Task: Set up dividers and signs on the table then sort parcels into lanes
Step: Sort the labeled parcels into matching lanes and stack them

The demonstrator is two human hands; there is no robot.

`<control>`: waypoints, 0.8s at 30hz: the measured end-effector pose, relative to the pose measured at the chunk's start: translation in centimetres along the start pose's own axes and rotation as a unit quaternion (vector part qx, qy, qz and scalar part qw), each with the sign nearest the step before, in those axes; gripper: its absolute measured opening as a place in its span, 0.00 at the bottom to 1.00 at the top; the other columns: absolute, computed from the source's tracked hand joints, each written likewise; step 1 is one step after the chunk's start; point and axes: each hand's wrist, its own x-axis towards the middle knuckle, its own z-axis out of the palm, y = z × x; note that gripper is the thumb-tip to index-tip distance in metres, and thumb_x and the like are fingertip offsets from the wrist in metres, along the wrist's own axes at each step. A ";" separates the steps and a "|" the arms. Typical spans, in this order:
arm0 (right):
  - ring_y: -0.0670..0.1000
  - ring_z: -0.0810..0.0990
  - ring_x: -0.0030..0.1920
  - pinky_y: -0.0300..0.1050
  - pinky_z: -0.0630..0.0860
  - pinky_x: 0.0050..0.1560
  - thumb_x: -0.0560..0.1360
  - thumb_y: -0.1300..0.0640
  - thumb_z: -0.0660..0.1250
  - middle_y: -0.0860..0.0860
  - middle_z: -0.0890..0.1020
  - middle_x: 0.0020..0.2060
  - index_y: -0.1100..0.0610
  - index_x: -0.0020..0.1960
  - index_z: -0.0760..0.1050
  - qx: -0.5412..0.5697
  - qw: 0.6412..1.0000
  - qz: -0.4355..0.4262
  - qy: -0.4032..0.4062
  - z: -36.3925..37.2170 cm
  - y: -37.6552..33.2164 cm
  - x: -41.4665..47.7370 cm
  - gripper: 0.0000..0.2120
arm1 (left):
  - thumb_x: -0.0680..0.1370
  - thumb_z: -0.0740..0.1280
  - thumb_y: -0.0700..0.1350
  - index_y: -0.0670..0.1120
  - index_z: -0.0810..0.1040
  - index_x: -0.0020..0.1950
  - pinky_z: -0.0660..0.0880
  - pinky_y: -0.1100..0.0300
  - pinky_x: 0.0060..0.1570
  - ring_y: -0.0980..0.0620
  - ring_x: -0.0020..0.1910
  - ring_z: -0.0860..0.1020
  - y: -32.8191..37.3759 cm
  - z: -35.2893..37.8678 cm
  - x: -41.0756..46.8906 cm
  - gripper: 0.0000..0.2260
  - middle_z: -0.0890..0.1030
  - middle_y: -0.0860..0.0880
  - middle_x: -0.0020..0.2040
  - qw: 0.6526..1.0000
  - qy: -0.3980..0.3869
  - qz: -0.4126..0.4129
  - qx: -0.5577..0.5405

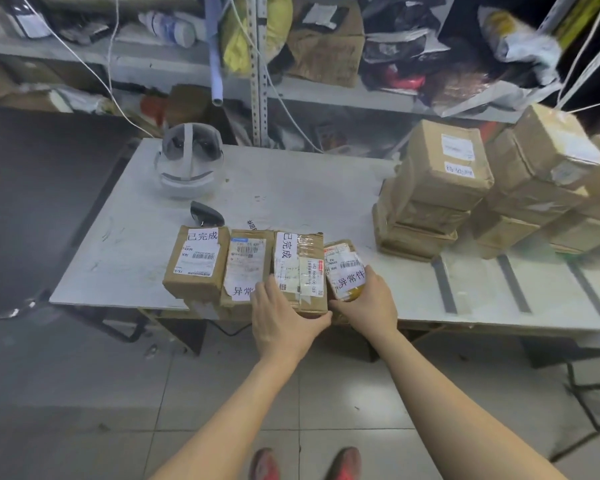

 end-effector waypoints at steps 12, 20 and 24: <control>0.52 0.79 0.53 0.47 0.77 0.48 0.58 0.41 0.75 0.47 0.79 0.51 0.49 0.59 0.73 -0.038 0.998 0.039 0.032 -1.2 -0.7 0.5 0.32 | 0.54 0.76 0.62 0.46 0.68 0.65 0.75 0.54 0.53 0.50 0.58 0.70 -0.2 -0.8 1.2 0.44 0.72 0.51 0.56 0.999 0.000 0.000 -0.044; 0.51 0.79 0.52 0.47 0.77 0.49 0.57 0.40 0.73 0.46 0.78 0.51 0.48 0.59 0.73 -0.013 0.997 0.043 0.056 -3.6 -1.4 0.3 0.32 | 0.52 0.70 0.68 0.47 0.68 0.62 0.79 0.50 0.50 0.51 0.57 0.71 1.6 -1.7 2.1 0.44 0.70 0.52 0.54 0.999 -0.003 0.010 -0.051; 0.50 0.77 0.49 0.46 0.71 0.44 0.59 0.39 0.73 0.45 0.75 0.50 0.47 0.59 0.72 -0.005 0.996 0.031 0.088 -5.4 -1.6 -0.1 0.31 | 0.52 0.70 0.70 0.48 0.68 0.61 0.79 0.50 0.50 0.51 0.57 0.71 2.6 -2.1 2.8 0.44 0.71 0.52 0.54 0.998 0.004 0.025 -0.059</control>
